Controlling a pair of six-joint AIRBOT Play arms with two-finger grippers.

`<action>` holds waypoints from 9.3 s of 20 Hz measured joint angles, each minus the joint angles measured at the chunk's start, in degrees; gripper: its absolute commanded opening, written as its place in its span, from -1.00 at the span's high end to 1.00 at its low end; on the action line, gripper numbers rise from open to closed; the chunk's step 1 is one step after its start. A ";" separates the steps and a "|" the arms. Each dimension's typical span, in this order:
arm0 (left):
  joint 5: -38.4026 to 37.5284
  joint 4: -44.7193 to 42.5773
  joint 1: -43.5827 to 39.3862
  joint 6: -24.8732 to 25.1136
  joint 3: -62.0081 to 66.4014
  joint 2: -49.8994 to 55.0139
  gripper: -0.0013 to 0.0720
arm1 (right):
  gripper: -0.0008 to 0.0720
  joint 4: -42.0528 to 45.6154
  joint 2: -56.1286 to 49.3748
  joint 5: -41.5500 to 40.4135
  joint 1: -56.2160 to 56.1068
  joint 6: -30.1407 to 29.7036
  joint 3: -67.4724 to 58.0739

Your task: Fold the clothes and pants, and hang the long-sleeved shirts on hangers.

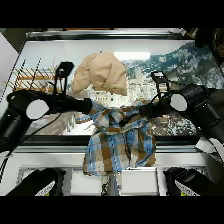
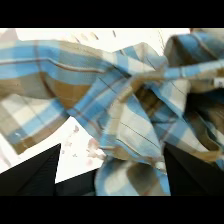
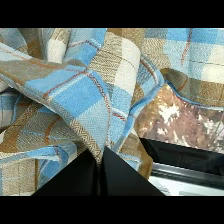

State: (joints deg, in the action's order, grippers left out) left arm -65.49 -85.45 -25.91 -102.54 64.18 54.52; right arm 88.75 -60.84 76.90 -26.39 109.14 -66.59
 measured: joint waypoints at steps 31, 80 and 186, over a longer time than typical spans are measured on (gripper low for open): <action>12.70 -25.20 34.67 7.02 17.70 49.72 -0.84 | 0.91 -0.04 0.00 -0.02 0.00 -0.02 0.00; -24.76 23.23 30.93 66.86 12.61 5.79 0.92 | 0.92 -0.02 0.00 -0.02 0.00 -0.04 0.00; -12.50 44.96 15.50 90.53 -12.92 12.79 0.92 | -0.87 -60.76 -13.16 22.97 46.58 -86.42 -16.11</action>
State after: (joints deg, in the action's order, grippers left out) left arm -78.00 -40.49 -10.41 -12.01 51.27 67.31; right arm 27.99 -74.00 99.88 20.18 22.72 -82.70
